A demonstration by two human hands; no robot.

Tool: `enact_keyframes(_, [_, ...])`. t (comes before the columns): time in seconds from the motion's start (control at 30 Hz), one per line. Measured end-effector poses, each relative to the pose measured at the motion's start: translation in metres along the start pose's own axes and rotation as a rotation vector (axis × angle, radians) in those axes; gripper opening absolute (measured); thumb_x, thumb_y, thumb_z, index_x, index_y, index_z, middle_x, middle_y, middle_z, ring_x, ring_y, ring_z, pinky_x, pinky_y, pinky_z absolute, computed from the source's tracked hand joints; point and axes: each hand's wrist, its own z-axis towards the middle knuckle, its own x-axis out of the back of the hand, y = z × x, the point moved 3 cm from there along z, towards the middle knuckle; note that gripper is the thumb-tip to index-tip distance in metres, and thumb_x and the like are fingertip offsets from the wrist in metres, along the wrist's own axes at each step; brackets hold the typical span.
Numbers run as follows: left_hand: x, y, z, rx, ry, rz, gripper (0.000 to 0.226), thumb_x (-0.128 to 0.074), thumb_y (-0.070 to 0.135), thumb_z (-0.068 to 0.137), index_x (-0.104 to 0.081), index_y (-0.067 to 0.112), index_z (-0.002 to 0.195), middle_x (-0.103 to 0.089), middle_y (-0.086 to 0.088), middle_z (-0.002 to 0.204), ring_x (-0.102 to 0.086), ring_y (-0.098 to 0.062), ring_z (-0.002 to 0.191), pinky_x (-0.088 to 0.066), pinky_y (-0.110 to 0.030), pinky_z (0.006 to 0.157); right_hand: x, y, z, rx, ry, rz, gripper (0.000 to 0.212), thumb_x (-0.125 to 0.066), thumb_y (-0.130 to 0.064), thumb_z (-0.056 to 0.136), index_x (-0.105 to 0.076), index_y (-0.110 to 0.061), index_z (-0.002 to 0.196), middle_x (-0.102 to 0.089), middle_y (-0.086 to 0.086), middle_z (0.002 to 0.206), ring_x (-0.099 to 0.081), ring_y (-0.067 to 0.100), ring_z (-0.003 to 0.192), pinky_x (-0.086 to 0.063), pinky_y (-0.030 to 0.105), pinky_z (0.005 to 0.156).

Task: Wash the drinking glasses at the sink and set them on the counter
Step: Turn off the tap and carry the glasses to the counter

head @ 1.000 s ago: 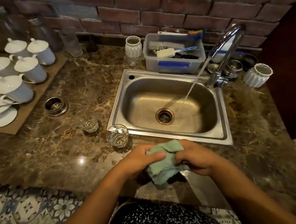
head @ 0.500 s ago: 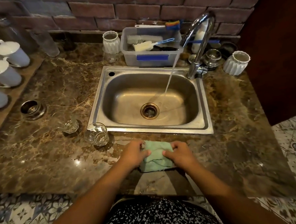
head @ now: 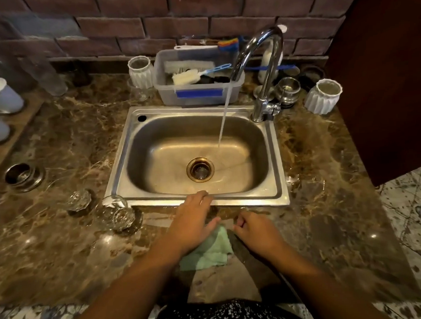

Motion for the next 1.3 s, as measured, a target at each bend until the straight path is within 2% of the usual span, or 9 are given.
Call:
enact_keyframes(0.17, [-0.030,0.024,0.046,0.077,-0.059,0.102,0.074,-0.038,0.062,0.098,-0.013,0.028,0.159,-0.010,0.000,0.170,-0.008,-0.026,0.155,-0.011,-0.060,0.123,0.051,0.032,0.024,0.079,0.062,0.251,0.032,-0.068,-0.045,0.089,-0.063,-0.028,0.116,-0.068,-0.015,0.099,-0.063,-0.003,0.088,-0.044,0.008,0.069])
enact_keyframes(0.27, [-0.044,0.023,0.064,0.095,-0.113,0.202,0.079,-0.022,0.072,0.095,-0.009,0.029,0.160,-0.006,-0.001,0.171,-0.006,-0.028,0.156,-0.003,-0.064,0.121,0.085,0.049,0.052,0.109,0.155,0.315,0.053,-0.070,-0.039,0.091,-0.056,-0.018,0.137,-0.063,-0.008,0.122,-0.060,0.006,0.112,-0.044,0.007,0.087])
enact_keyframes(0.4, [-0.054,0.013,0.075,0.081,-0.195,0.300,0.088,-0.005,0.080,0.088,-0.028,0.027,0.155,-0.037,-0.006,0.160,-0.038,-0.031,0.143,-0.028,-0.056,0.115,0.124,0.065,0.101,0.068,0.314,0.426,0.055,-0.067,-0.032,0.094,-0.049,-0.015,0.143,-0.062,0.000,0.132,-0.060,0.015,0.119,-0.048,0.029,0.097])
enact_keyframes(0.57, [-0.057,0.006,0.079,0.006,-0.131,0.282,0.075,-0.012,0.083,0.089,-0.059,0.029,0.110,-0.067,0.001,0.105,-0.061,-0.023,0.098,-0.046,-0.041,0.084,0.163,0.080,0.177,-0.024,0.524,0.657,0.057,-0.060,-0.030,0.099,-0.040,-0.018,0.151,-0.056,0.008,0.145,-0.054,0.016,0.131,-0.044,0.037,0.112])
enact_keyframes(0.63, [-0.058,0.005,0.080,-0.020,-0.074,0.292,0.068,-0.017,0.083,0.090,-0.060,0.030,0.094,-0.065,0.003,0.092,-0.061,-0.022,0.087,-0.045,-0.040,0.075,0.172,0.083,0.204,-0.036,0.569,0.743,0.060,-0.059,-0.027,0.100,-0.035,-0.015,0.154,-0.052,0.009,0.150,-0.050,0.017,0.137,-0.040,0.032,0.115])
enact_keyframes(0.73, [-0.059,0.004,0.079,-0.032,-0.038,0.330,0.065,-0.025,0.080,0.092,-0.063,0.028,0.093,-0.065,0.003,0.088,-0.062,-0.022,0.082,-0.048,-0.039,0.072,0.180,0.083,0.237,-0.024,0.617,0.782,0.063,-0.058,-0.023,0.101,-0.031,-0.011,0.156,-0.045,0.009,0.155,-0.043,0.010,0.138,-0.035,0.005,0.103])
enact_keyframes(0.9, [-0.055,0.007,0.080,-0.017,-0.049,0.345,0.067,-0.026,0.079,0.092,-0.067,0.026,0.096,-0.066,0.003,0.089,-0.063,-0.022,0.081,-0.051,-0.038,0.073,0.179,0.076,0.273,0.018,0.562,0.774,0.063,-0.057,-0.015,0.101,-0.028,-0.009,0.157,-0.037,0.009,0.161,-0.034,0.012,0.146,-0.029,0.035,0.123])
enact_keyframes(1.13, [-0.052,0.007,0.081,0.014,-0.105,0.330,0.072,-0.026,0.080,0.091,-0.067,0.024,0.111,-0.070,0.000,0.105,-0.065,-0.024,0.097,-0.051,-0.041,0.084,0.174,0.078,0.281,0.007,0.588,0.757,0.063,-0.057,-0.017,0.101,-0.029,-0.019,0.158,-0.052,-0.015,0.135,-0.051,0.006,0.127,-0.039,0.033,0.116])
enact_keyframes(1.3, [-0.052,0.009,0.081,0.016,-0.118,0.317,0.074,-0.023,0.080,0.091,-0.066,0.024,0.115,-0.069,0.000,0.110,-0.064,-0.024,0.102,-0.049,-0.041,0.089,0.178,0.080,0.283,0.032,0.535,0.671,0.062,-0.055,-0.019,0.102,-0.027,-0.025,0.158,-0.048,0.004,0.154,-0.046,0.018,0.140,-0.036,0.043,0.119])
